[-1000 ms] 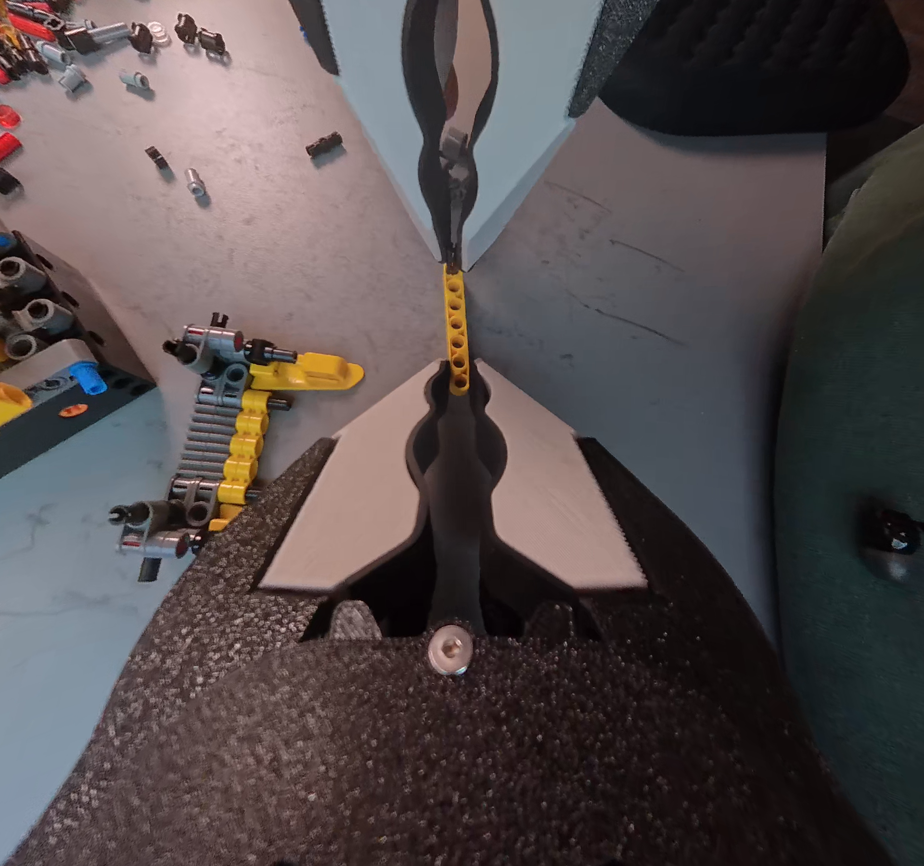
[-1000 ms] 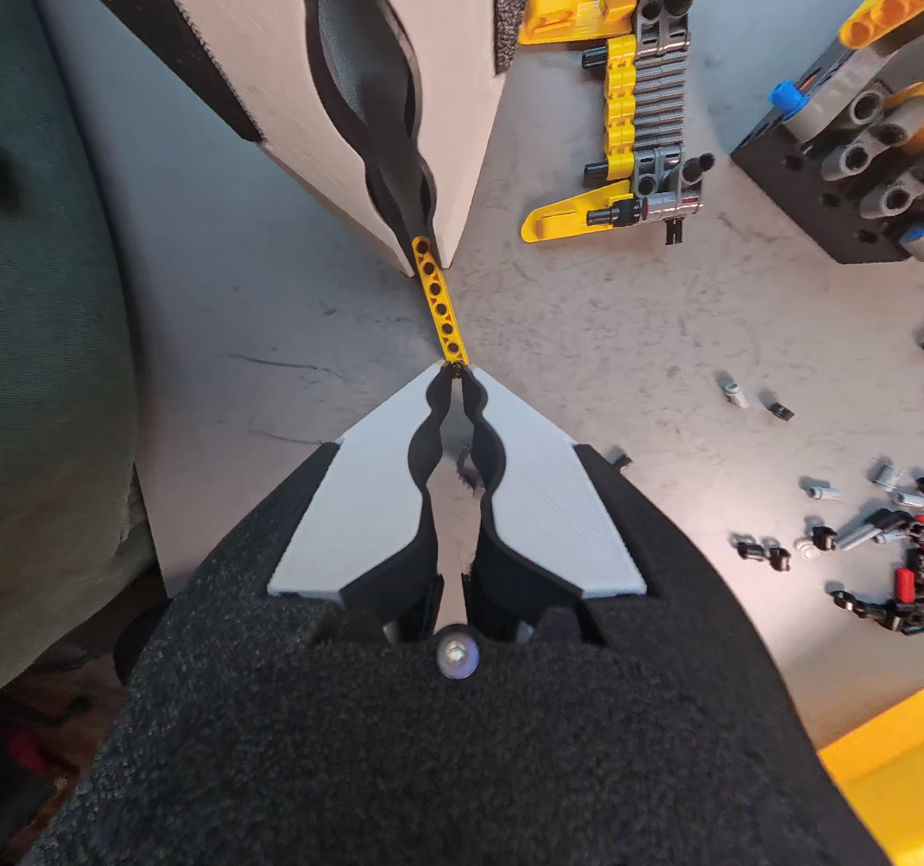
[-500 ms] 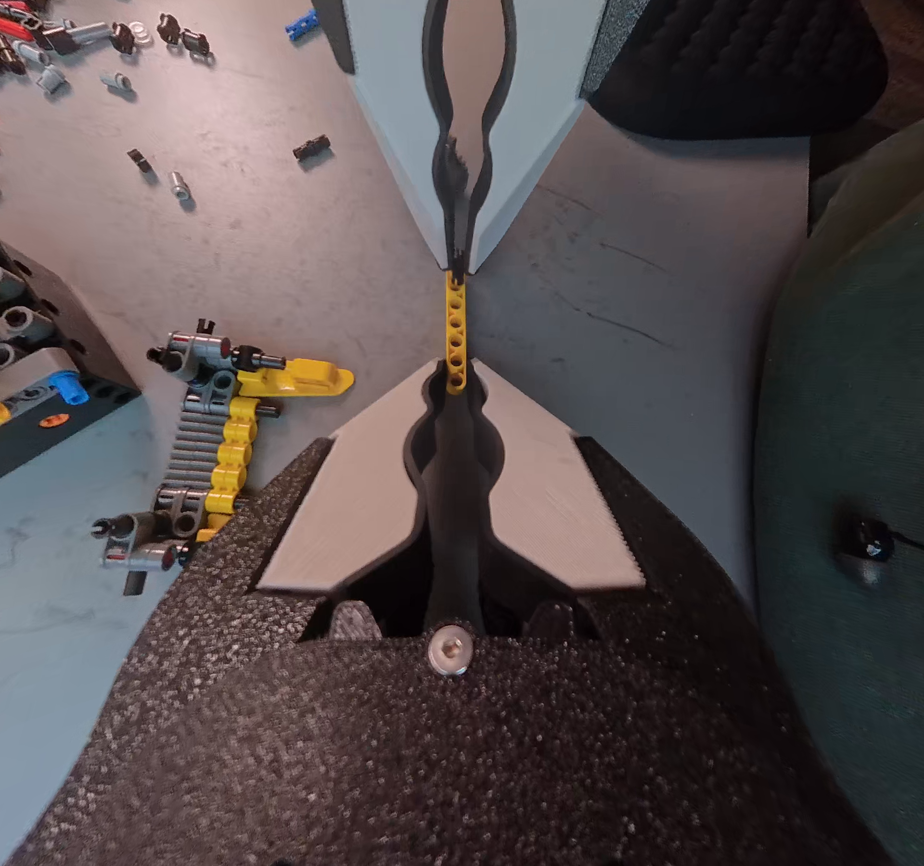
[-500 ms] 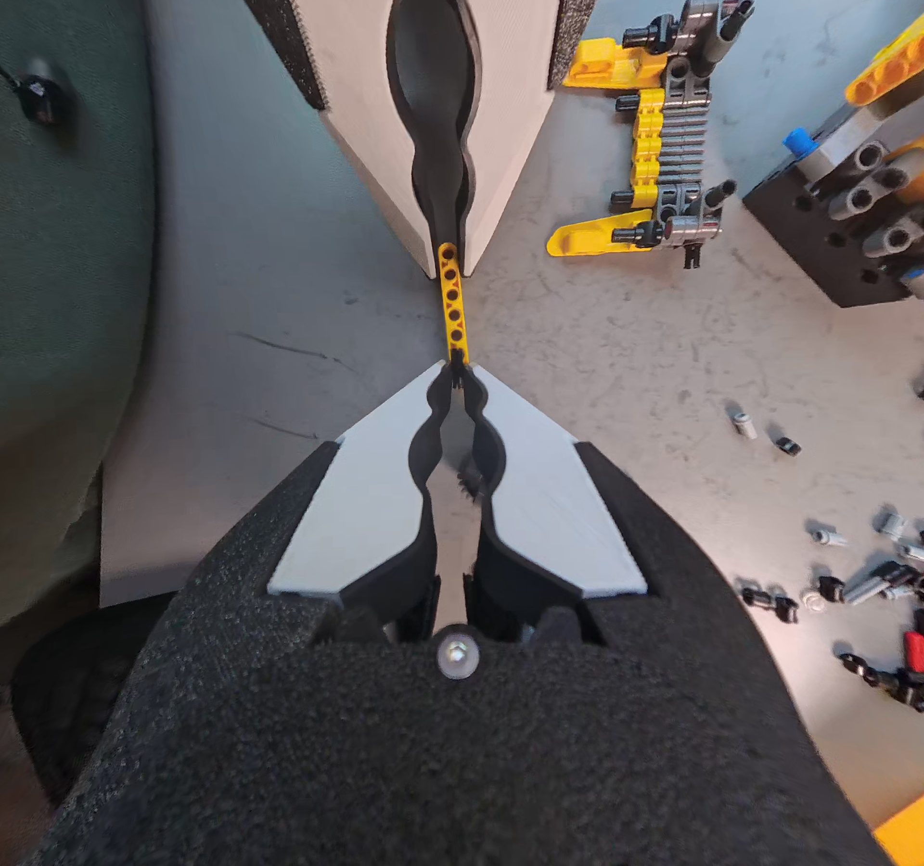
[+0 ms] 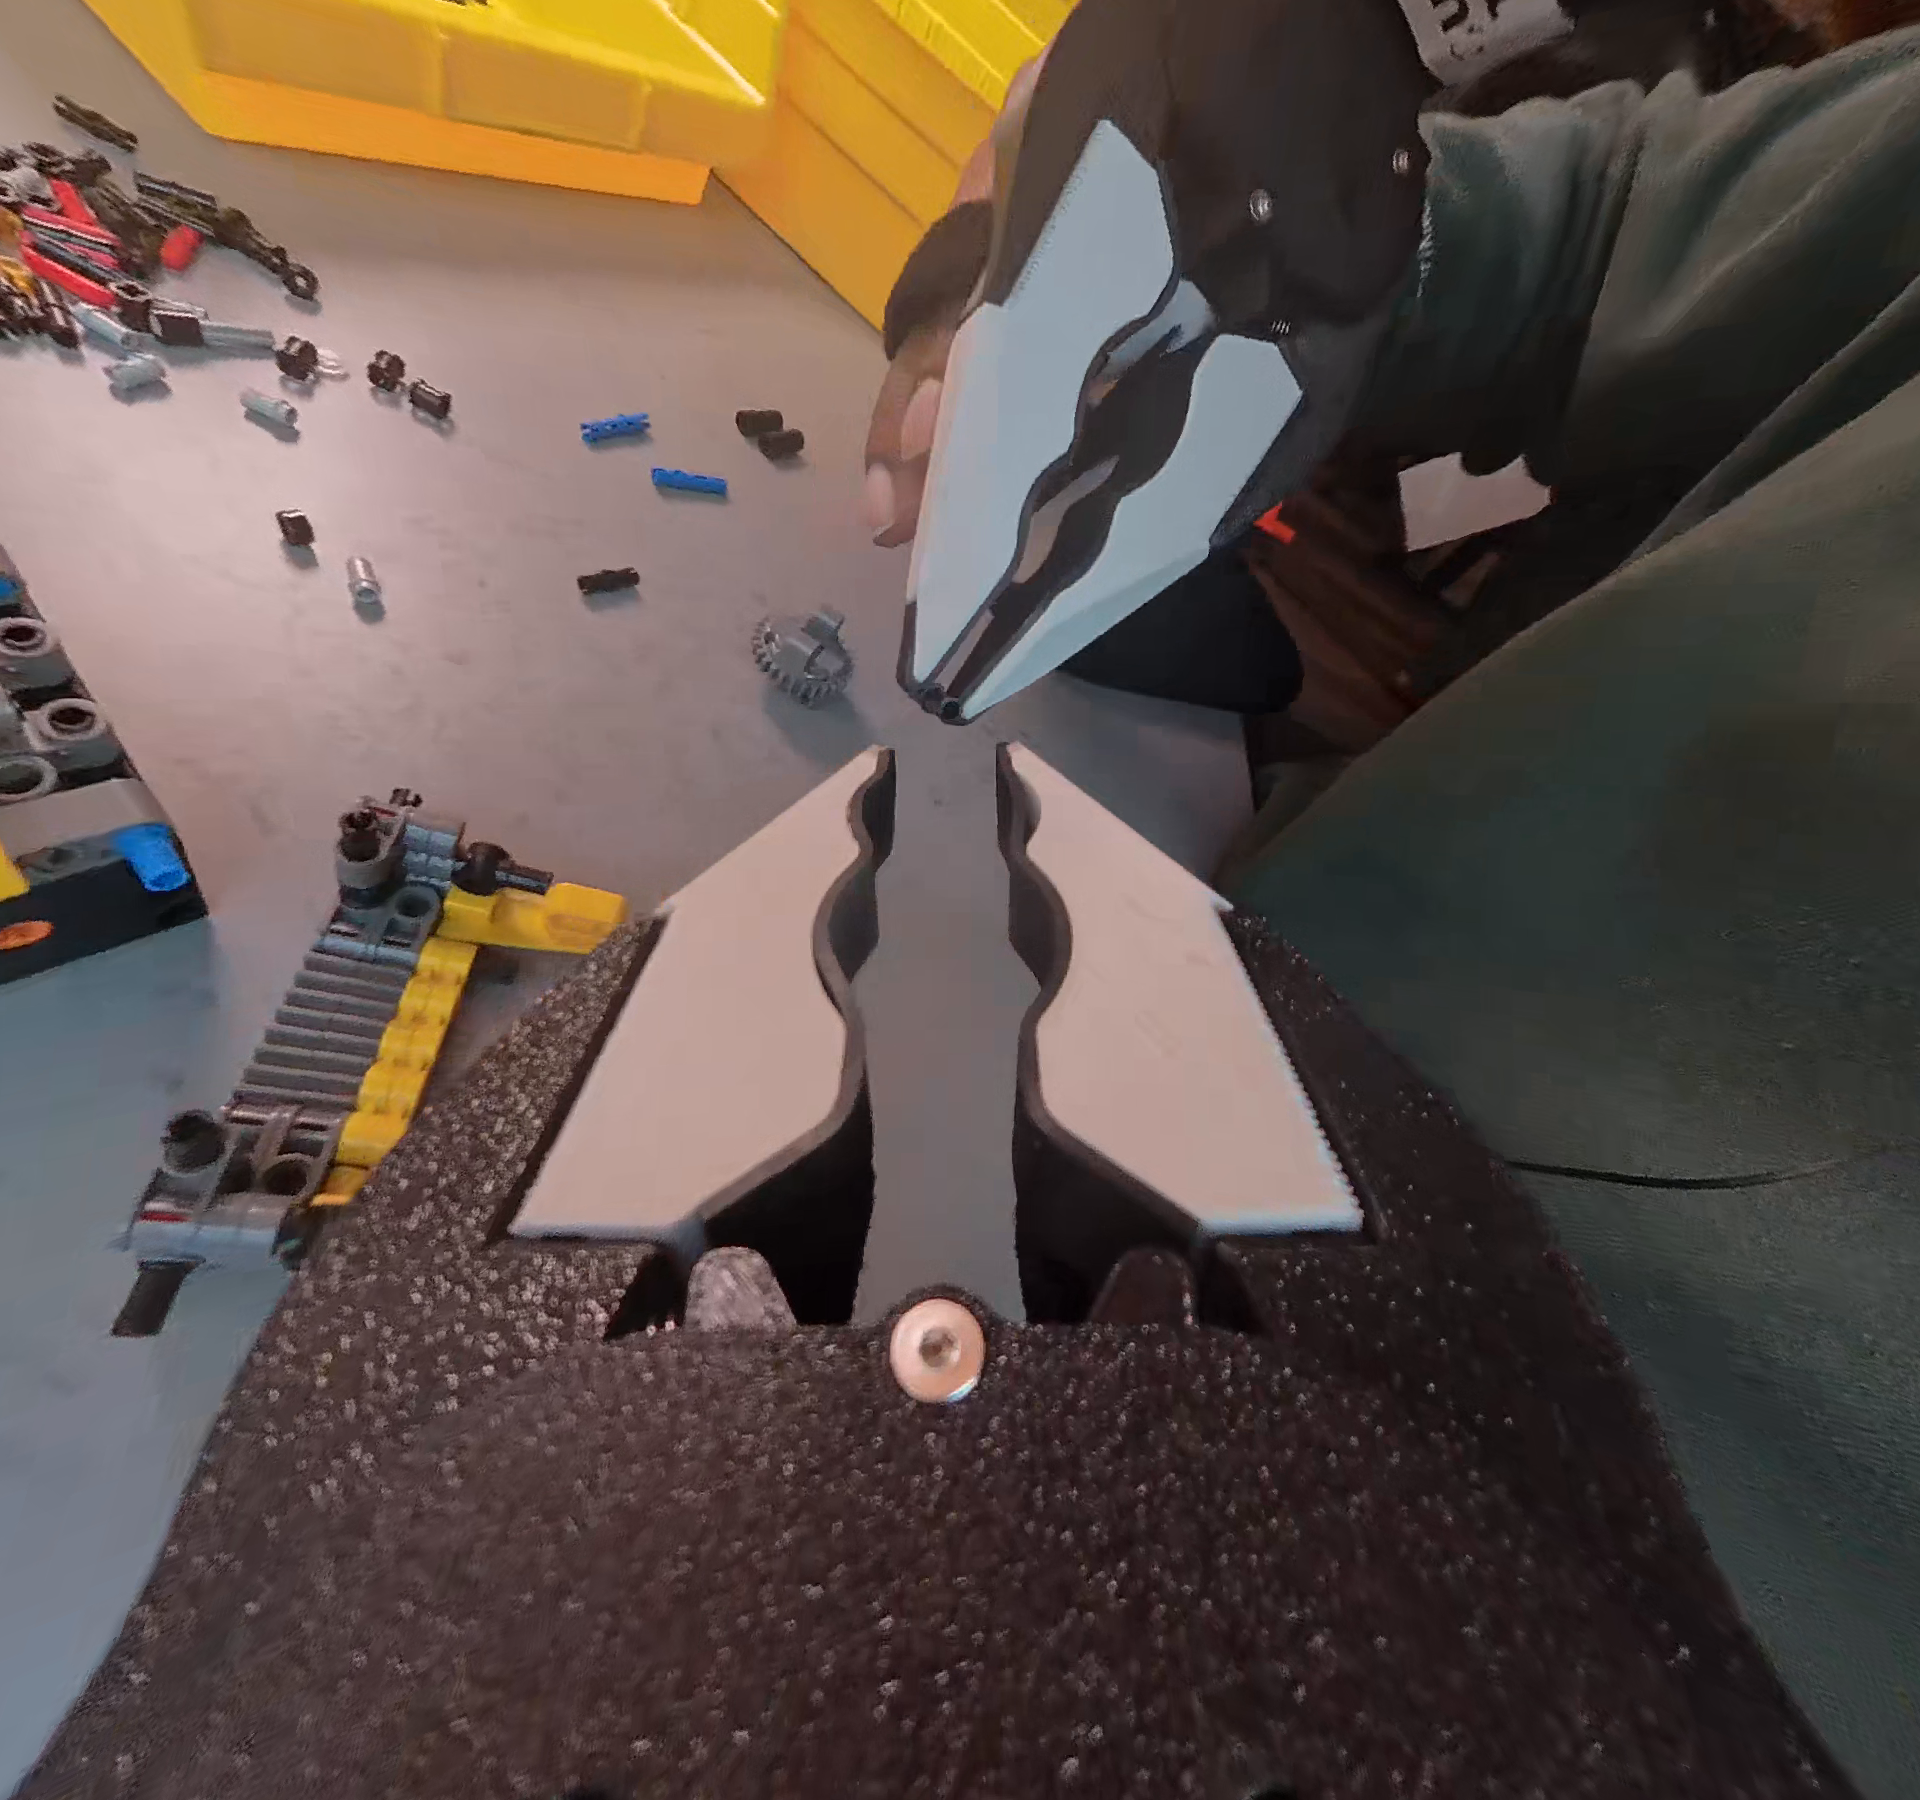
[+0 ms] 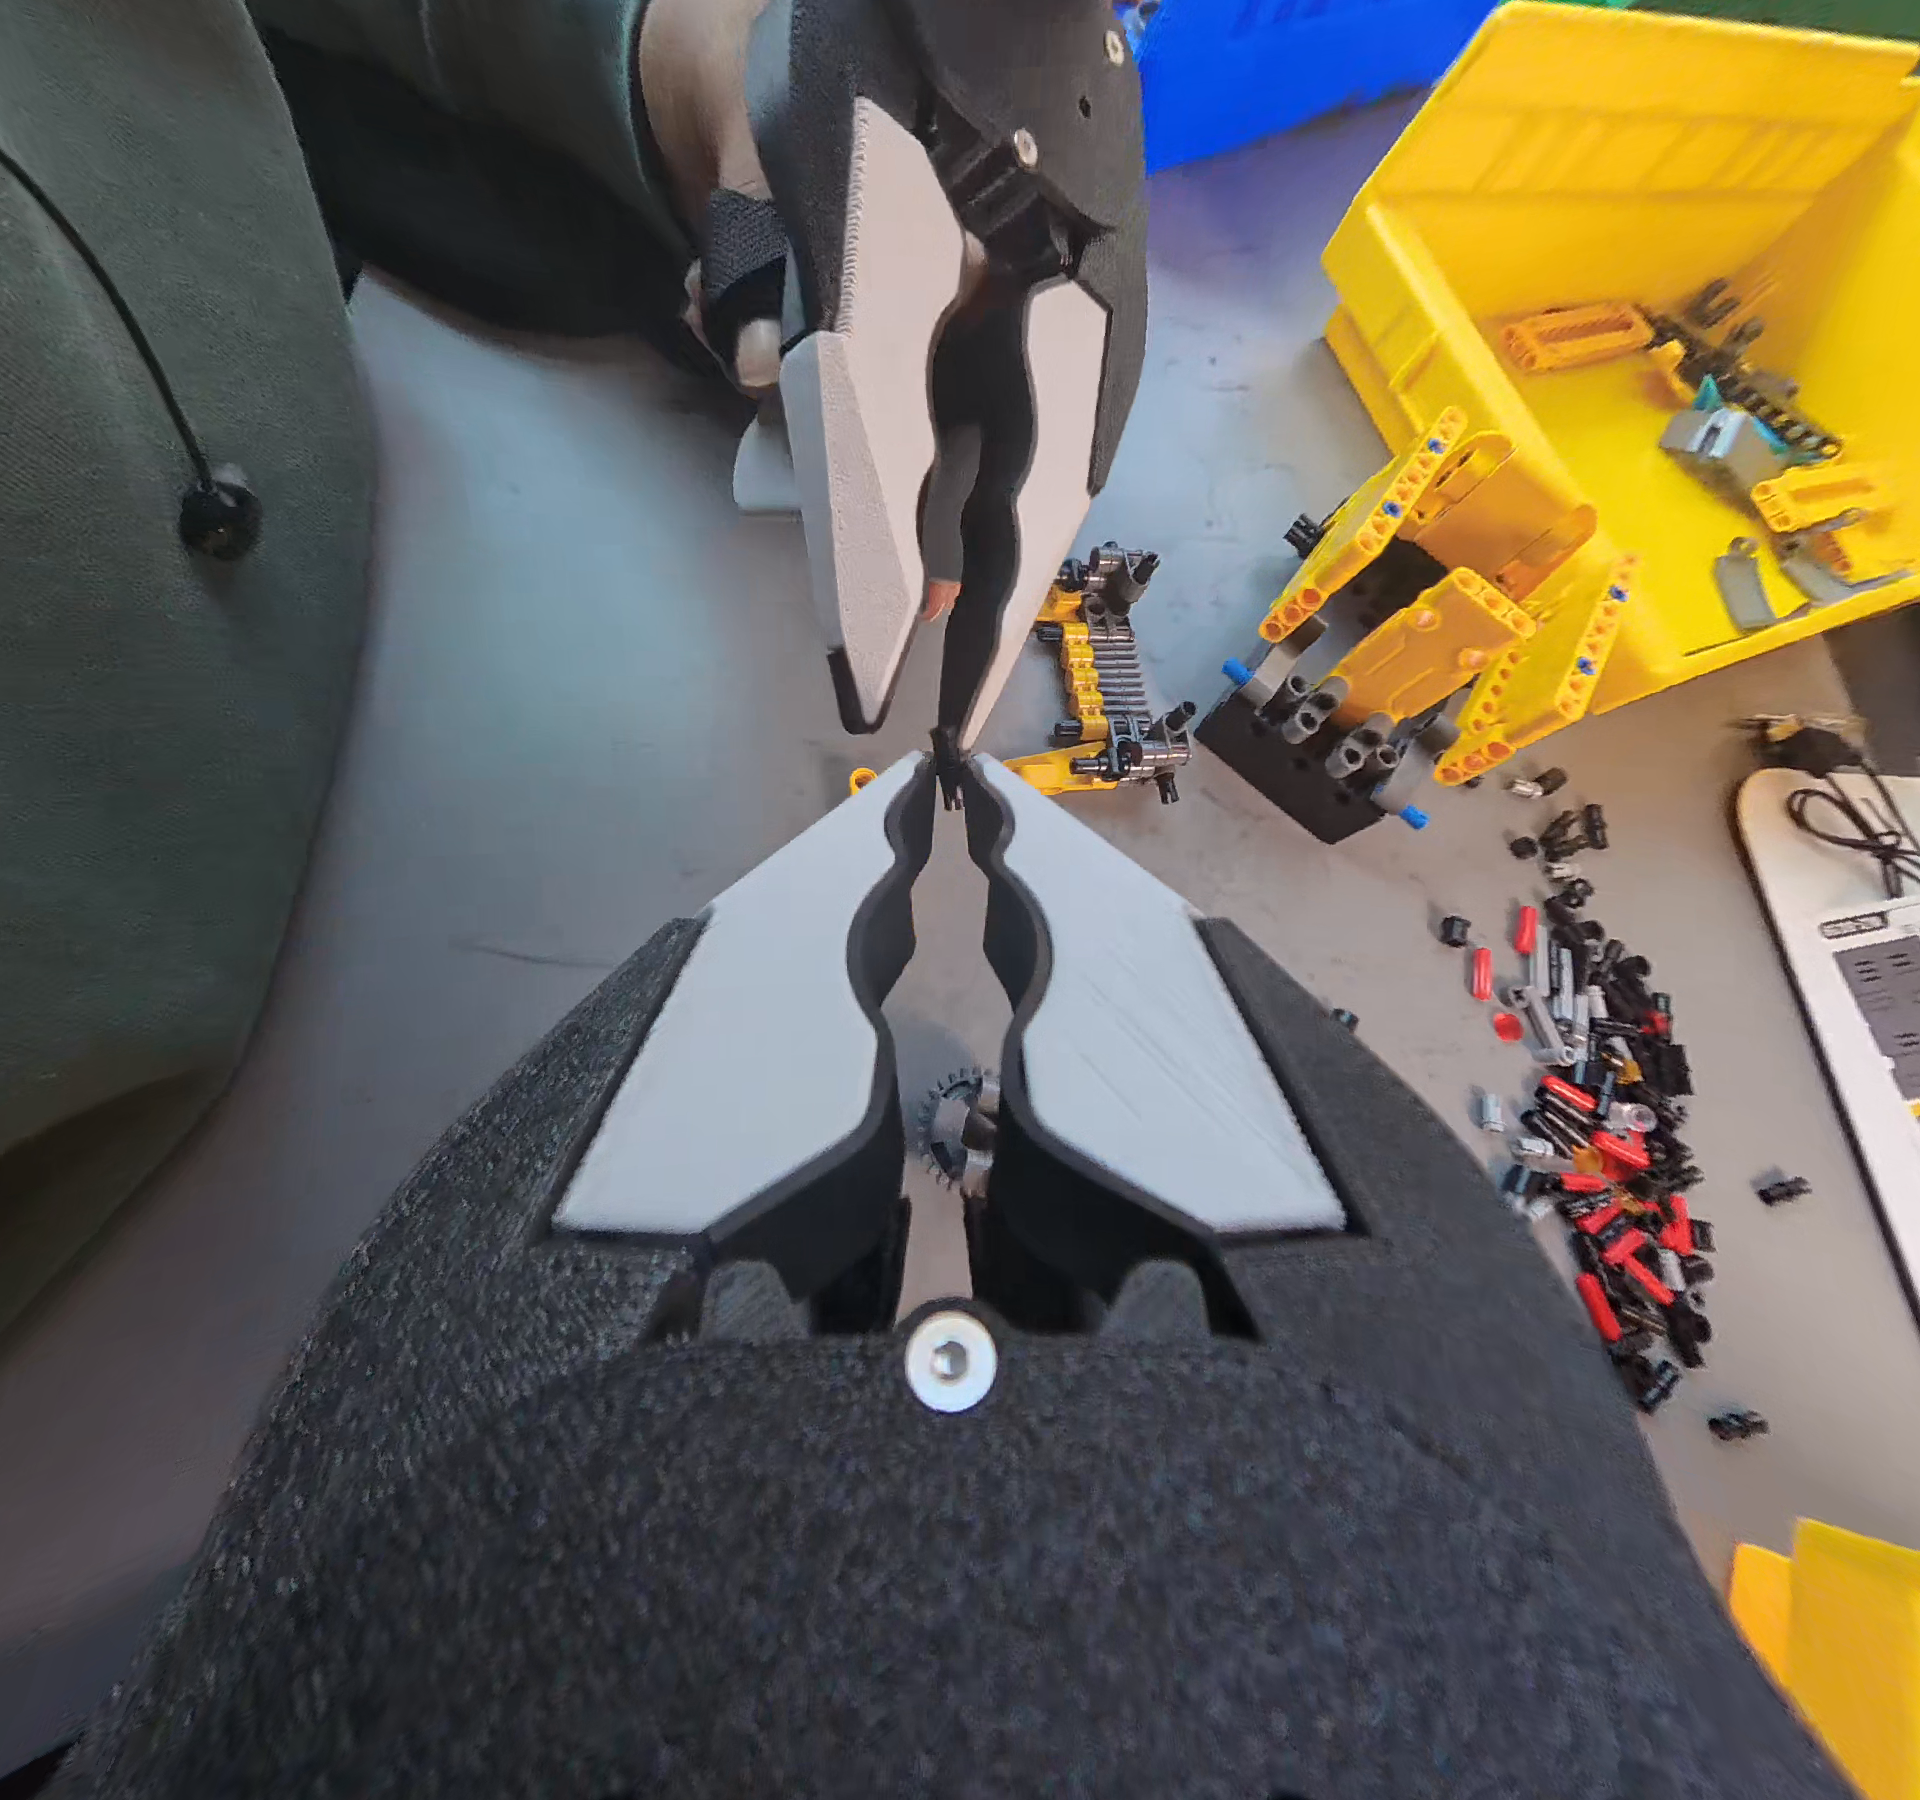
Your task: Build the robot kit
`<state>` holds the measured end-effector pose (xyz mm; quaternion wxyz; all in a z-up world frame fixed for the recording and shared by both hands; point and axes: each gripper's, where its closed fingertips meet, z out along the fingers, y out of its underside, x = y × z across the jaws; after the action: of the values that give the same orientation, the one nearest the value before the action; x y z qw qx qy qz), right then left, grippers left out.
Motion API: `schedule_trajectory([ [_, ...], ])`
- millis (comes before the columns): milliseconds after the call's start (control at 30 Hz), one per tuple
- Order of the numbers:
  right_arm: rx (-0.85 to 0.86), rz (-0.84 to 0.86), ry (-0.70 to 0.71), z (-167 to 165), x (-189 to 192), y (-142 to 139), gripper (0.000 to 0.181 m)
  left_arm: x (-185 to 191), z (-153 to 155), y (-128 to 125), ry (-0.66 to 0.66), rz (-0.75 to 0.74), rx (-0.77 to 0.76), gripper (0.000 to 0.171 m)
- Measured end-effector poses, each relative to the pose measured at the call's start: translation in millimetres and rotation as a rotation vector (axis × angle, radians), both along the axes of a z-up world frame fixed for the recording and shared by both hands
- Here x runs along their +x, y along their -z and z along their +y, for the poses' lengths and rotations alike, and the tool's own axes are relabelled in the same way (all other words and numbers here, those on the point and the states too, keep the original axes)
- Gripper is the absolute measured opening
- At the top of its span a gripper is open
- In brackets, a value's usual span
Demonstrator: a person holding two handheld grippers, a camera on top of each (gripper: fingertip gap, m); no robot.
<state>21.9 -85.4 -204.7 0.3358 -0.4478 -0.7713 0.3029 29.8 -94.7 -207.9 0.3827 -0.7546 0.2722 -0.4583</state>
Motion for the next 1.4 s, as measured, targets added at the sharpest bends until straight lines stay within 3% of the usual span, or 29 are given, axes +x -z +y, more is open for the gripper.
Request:
schedule_trajectory([
  [333, 0.245, 0.058, -0.014, -8, 1, -9, 0.004, 6, -2, -15, 0.043, -0.224, -0.144, 0.007],
  [667, -0.012, 0.214, -0.087, -31, 5, -47, 0.014, 6, -24, -49, 0.212, -0.445, -0.151, 0.003],
  [1300, 0.036, 0.238, -0.133, -37, 3, -60, 0.003, 4, -30, -66, 0.283, -0.612, -0.243, 0.003],
  [1400, 0.016, 0.15, -0.086, -25, 3, -51, 0.003, 1, -18, -57, 0.201, -0.566, -0.241, 0.004],
])
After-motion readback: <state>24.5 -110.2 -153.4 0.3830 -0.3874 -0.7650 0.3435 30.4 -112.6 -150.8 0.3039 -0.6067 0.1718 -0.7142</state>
